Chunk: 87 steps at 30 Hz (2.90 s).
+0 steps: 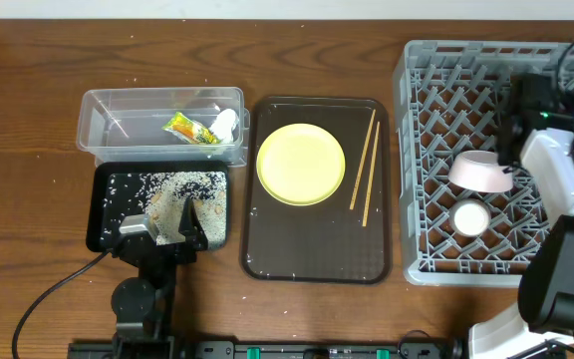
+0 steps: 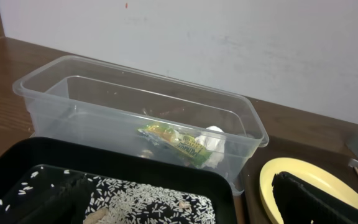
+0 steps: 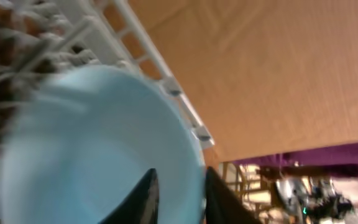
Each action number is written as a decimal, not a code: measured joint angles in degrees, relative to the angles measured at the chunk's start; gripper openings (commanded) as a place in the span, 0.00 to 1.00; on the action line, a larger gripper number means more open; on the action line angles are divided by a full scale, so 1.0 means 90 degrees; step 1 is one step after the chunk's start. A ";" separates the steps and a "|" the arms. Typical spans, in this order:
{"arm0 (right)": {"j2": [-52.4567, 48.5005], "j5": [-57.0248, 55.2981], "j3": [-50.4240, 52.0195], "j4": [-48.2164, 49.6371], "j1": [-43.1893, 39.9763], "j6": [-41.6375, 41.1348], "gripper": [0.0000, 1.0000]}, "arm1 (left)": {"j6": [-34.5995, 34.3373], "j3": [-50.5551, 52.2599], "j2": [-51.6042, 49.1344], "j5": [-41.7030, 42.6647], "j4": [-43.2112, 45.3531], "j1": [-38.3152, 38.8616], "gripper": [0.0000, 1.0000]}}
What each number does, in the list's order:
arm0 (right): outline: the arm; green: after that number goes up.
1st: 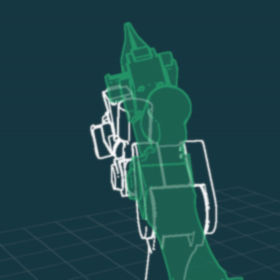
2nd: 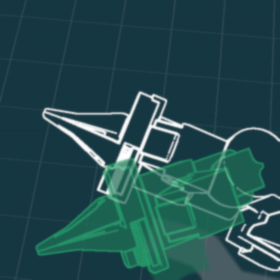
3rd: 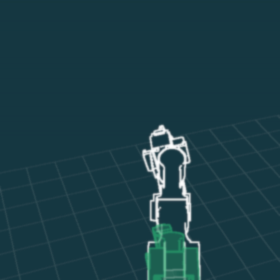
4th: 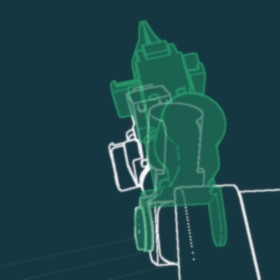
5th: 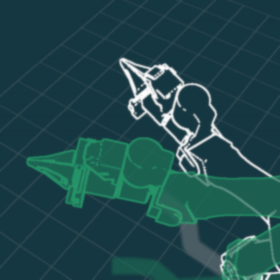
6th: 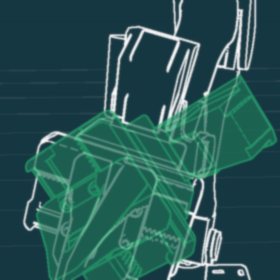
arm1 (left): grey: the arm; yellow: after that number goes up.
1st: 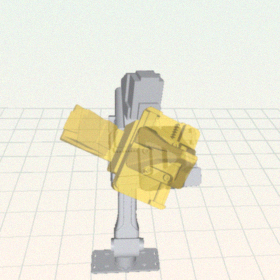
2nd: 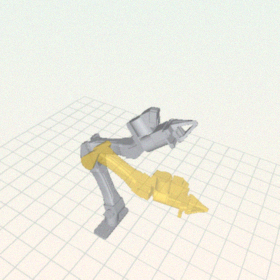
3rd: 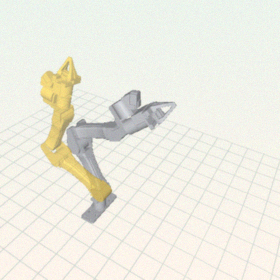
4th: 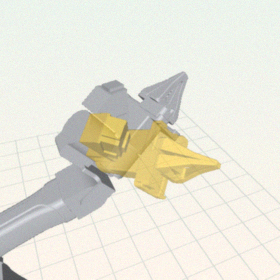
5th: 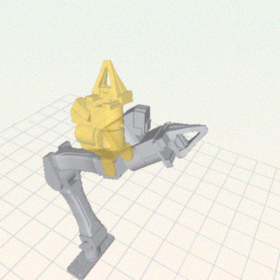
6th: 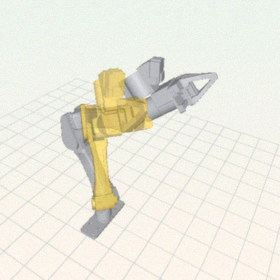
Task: Sort waste into correct bins and load items into the dishwasher rack
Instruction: 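Carry the blue bowl into the rack and release it, then grasp the yellow plate edge with the right gripper, then lift the yellow plate and stand it upright in the rack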
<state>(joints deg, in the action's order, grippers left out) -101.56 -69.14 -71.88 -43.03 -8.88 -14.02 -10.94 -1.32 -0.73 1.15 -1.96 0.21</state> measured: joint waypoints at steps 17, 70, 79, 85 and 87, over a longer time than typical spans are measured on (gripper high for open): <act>0.0231 0.0520 -0.0012 0.0712 0.1916 0.1042 0.46 | 0.0000 0.0000 0.0000 0.0000 0.0000 0.0000 0.96; 0.1654 0.5292 -0.0129 0.0699 0.3485 -0.1474 0.01 | 0.0000 0.0000 0.0000 0.0000 0.0000 0.0000 0.96; 0.2645 0.2021 -0.0187 0.1885 0.2254 -0.0367 0.01 | 0.0000 0.0000 0.0000 -0.0002 0.0000 0.0000 0.96; 0.1855 0.1370 -0.0185 0.2110 0.1608 -0.0034 0.01 | 0.0000 0.0000 0.0000 0.0000 0.0000 0.0000 0.96; 0.1489 0.1292 -0.0185 0.2217 0.1472 0.0032 0.01 | 0.0000 0.0000 0.0000 0.0000 0.0000 0.0000 0.96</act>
<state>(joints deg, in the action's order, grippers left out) -88.16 -57.52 -73.54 -23.07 4.36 -13.74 -10.94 -1.32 -0.73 1.15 -1.96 0.21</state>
